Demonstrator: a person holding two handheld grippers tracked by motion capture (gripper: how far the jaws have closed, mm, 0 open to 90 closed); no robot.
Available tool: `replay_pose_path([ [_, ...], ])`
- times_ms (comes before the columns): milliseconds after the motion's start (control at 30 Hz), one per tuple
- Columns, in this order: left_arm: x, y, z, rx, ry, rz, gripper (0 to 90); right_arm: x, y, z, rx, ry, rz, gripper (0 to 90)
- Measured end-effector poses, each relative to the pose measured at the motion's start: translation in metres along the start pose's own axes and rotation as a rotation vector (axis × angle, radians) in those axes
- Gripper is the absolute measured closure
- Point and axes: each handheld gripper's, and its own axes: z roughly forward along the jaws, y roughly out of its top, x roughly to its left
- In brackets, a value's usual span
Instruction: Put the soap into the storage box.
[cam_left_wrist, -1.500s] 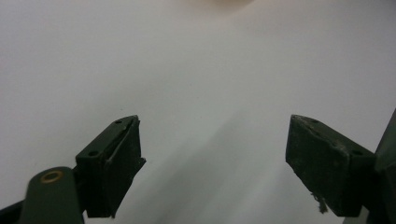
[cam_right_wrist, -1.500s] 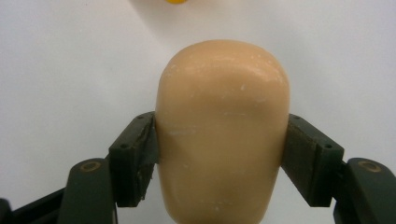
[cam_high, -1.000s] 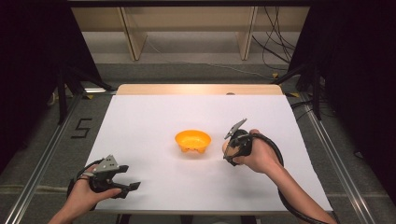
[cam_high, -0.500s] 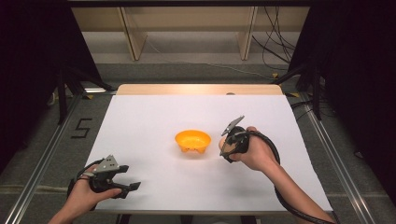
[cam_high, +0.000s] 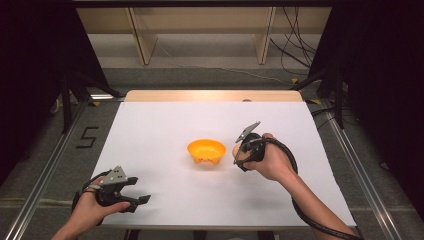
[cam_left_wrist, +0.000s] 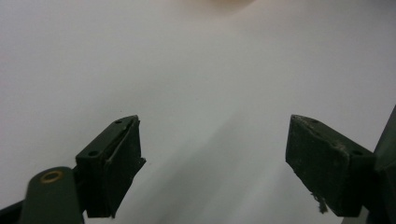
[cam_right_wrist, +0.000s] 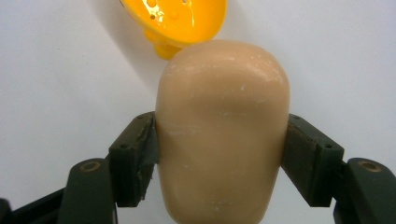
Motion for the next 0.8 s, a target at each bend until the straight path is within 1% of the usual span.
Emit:
replay_pose_path([
  [33, 0.0, 0.0, 0.0, 0.0, 0.001, -0.001, 18.0, 0.0, 0.0, 0.0, 0.001, -0.007, -0.003, 33.5],
  [67, 0.0, 0.0, 0.0, 0.003, 0.001, 0.004, 18.0, 0.001, 0.001, 0.0, 0.003, 0.001, 0.013, 33.5],
  [100, 0.0, 0.0, 0.0, -0.001, 0.001, -0.002, 18.0, -0.001, 0.002, 0.001, 0.006, -0.001, -0.009, 33.5],
  [133, 0.0, 0.0, 0.0, -0.004, -0.006, -0.004, 18.0, 0.001, 0.002, 0.0, -0.002, 0.001, 0.005, 33.5],
  [167, 0.0, 0.0, 0.0, -0.003, -0.002, -0.004, 18.0, 0.001, 0.003, 0.0, -0.002, -0.001, 0.013, 33.5],
  [233, 0.0, 0.0, 0.0, 0.003, 0.001, 0.003, 18.0, 0.0, 0.005, 0.0, -0.008, 0.0, -0.002, 33.5],
  [267, 0.0, 0.0, 0.0, -0.004, -0.002, -0.004, 18.0, 0.001, 0.006, 0.0, -0.009, -0.004, 0.007, 33.5],
  [300, 0.0, 0.0, 0.0, -0.003, -0.003, -0.003, 18.0, 0.001, 0.007, 0.0, -0.013, -0.007, -0.003, 33.5],
  [333, 0.0, 0.0, 0.0, -0.003, 0.0, -0.004, 18.0, 0.001, 0.008, 0.0, -0.011, -0.012, -0.001, 33.5],
  [367, 0.0, 0.0, 0.0, 0.001, 0.001, 0.001, 18.0, 0.002, 0.009, 0.0, -0.018, -0.004, 0.0, 33.5],
  [400, -0.001, 0.0, 0.0, -0.006, -0.006, -0.007, 18.0, 0.001, 0.01, 0.0, -0.021, -0.007, -0.017, 33.5],
  [467, -0.001, 0.0, 0.0, -0.01, -0.009, -0.01, 18.0, 0.003, 0.012, 0.0, -0.022, -0.005, 0.012, 33.5],
  [500, -0.001, 0.0, 0.0, -0.01, -0.009, -0.01, 18.0, 0.001, 0.012, 0.0, -0.025, -0.012, -0.012, 33.5],
  [533, -0.001, 0.0, 0.0, -0.01, -0.009, -0.011, 18.0, 0.001, 0.013, 0.0, -0.028, -0.012, -0.01, 33.5],
  [567, -0.001, 0.0, 0.0, -0.01, -0.009, -0.011, 18.0, 0.003, 0.014, -0.001, -0.025, -0.013, 0.009, 33.5],
  [600, -0.001, 0.0, 0.0, -0.009, -0.01, -0.01, 18.0, 0.001, 0.015, 0.0, -0.028, -0.013, -0.007, 33.5],
  [633, 0.0, 0.0, -0.001, 0.001, -0.001, 0.002, 18.0, 0.003, 0.016, 0.0, -0.03, -0.008, 0.007, 33.5],
  [667, 0.0, 0.0, -0.001, 0.001, -0.001, 0.002, 18.0, 0.003, 0.016, 0.0, -0.03, -0.008, 0.007, 33.5],
  [700, -0.001, 0.0, 0.0, -0.011, -0.009, -0.011, 18.0, 0.001, 0.017, 0.0, -0.034, -0.02, -0.026, 33.5],
  [733, -0.001, 0.0, 0.0, -0.01, -0.009, -0.011, 18.0, 0.003, 0.018, -0.001, -0.037, -0.003, 0.005, 33.5],
  [767, -0.001, 0.0, 0.0, -0.011, -0.009, -0.012, 18.0, 0.003, 0.019, 0.0, -0.043, -0.004, -0.002, 33.5],
  [800, -0.001, 0.0, 0.0, -0.01, -0.009, -0.01, 18.0, 0.003, 0.02, 0.0, -0.045, -0.016, -0.006, 33.5],
])
